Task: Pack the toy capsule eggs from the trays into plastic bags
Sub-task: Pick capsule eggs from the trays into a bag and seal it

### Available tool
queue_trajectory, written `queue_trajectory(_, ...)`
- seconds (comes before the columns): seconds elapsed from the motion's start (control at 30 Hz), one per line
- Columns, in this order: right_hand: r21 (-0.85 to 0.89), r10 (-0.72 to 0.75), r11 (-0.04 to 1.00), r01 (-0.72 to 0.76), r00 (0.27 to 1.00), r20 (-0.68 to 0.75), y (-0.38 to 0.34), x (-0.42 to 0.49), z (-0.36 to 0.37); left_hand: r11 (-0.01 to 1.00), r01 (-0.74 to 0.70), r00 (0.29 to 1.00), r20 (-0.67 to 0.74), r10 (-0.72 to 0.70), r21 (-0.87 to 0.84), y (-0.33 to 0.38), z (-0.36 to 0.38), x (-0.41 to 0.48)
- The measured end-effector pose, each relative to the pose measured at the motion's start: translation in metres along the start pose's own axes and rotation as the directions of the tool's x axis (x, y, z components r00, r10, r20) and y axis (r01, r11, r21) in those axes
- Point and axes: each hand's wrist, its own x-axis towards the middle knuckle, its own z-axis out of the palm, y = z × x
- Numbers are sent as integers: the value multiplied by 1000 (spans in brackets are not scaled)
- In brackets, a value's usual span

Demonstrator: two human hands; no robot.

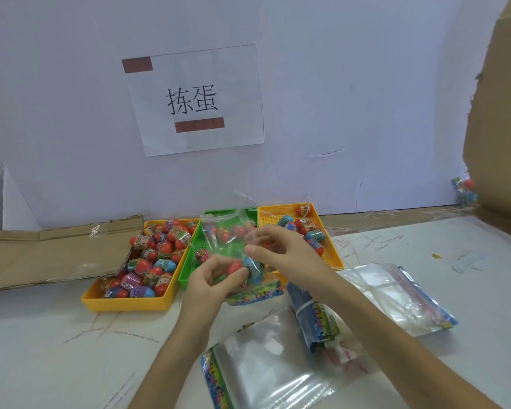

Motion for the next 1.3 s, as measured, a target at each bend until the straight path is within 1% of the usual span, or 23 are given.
queue_trajectory(0.07, -44, 11, 999, -12, 1000, -21, 2, 1, -1, 999, -10, 998, -60, 8, -34, 1, -4, 2)
queue_trajectory(0.13, -85, -5, 996, 2, 999, -33, 4, 2, -1, 998, -19, 996, -85, 13, -61, 1, -6, 2)
queue_trajectory(0.23, -91, -28, 996, 23, 999, -46, 4, 2, 1, 998, -27, 996, -83, 22, -57, 2, -6, 2)
queue_trajectory(0.33, -74, -32, 997, 32, 999, -3, 2, 0, 2, 999, -5, 997, -77, 2, -38, 3, -6, 1)
queue_trajectory(0.47, -116, -45, 992, 45, 999, 5, 3, -1, 4, 1000, -8, 999, -40, 8, 0, 2, -3, 0)
queue_trajectory(0.53, -82, -41, 996, 41, 999, -4, 3, -1, 3, 999, -32, 999, -18, 33, 33, 2, 0, -1)
queue_trajectory(0.6, -41, -40, 998, 40, 999, -4, 3, -1, 2, 999, -28, 1000, 3, 28, 29, 2, 1, -2)
queue_trajectory(0.7, 5, -46, 999, 46, 998, -32, 4, 1, 2, 998, 38, 999, 25, -37, -52, 4, -3, -1)
queue_trajectory(0.77, 28, -49, 998, 51, 996, -70, 5, 2, 2, 995, 70, 996, 52, -66, -70, 6, -5, -1)
queue_trajectory(0.87, 74, -45, 996, 54, 992, -116, 5, 2, -1, 1000, 9, 998, 68, -10, 7, 7, -4, -2)
queue_trajectory(0.93, 100, -41, 994, 53, 992, -116, 3, 1, -3, 998, -55, 998, 33, 55, 19, 5, -2, -2)
queue_trajectory(1.0, 117, -48, 991, 58, 995, -84, 1, 0, -2, 997, -79, 997, -24, 79, 26, 4, -3, -1)
queue_trajectory(1.1, 128, -58, 990, 62, 998, -31, -1, -1, 3, 996, -77, 995, -55, 79, 40, 5, -5, 0)
queue_trajectory(1.17, 92, -36, 995, 37, 999, -11, -1, -2, 4, 998, -62, 995, -71, 63, 21, 5, -5, 0)
queue_trajectory(1.23, 48, -20, 999, 20, 1000, -13, -1, -2, 5, 999, -50, 995, -88, 52, 21, 4, -6, 1)
queue_trajectory(1.3, 48, -14, 999, 16, 999, -41, -1, -1, 4, 998, -56, 995, -77, 58, 37, 5, -5, 1)
